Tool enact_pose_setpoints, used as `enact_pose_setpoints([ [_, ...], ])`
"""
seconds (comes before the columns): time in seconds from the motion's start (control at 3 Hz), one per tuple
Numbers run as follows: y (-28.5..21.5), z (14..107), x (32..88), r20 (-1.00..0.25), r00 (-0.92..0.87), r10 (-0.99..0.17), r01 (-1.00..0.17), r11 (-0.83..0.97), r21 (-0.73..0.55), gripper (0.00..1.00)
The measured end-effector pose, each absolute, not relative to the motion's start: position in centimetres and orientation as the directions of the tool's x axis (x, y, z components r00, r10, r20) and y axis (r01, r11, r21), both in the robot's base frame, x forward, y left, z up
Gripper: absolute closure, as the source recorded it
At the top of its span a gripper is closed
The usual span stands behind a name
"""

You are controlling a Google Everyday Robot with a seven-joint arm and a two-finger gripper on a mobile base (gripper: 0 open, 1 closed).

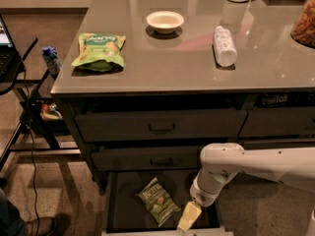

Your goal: Pick green jalapeno chip bag from bottom drawer and place on counter

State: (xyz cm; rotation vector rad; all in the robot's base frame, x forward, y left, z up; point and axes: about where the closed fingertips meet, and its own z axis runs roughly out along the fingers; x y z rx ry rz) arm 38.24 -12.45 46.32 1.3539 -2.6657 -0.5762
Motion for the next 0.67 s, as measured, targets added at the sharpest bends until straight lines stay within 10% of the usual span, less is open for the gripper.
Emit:
enact_pose_setpoints([
  [0.67, -11.4, 38.2, 39.7, -0.075, -0.683, -0.727, -0.679, 0.593, 0.433, 0.00],
])
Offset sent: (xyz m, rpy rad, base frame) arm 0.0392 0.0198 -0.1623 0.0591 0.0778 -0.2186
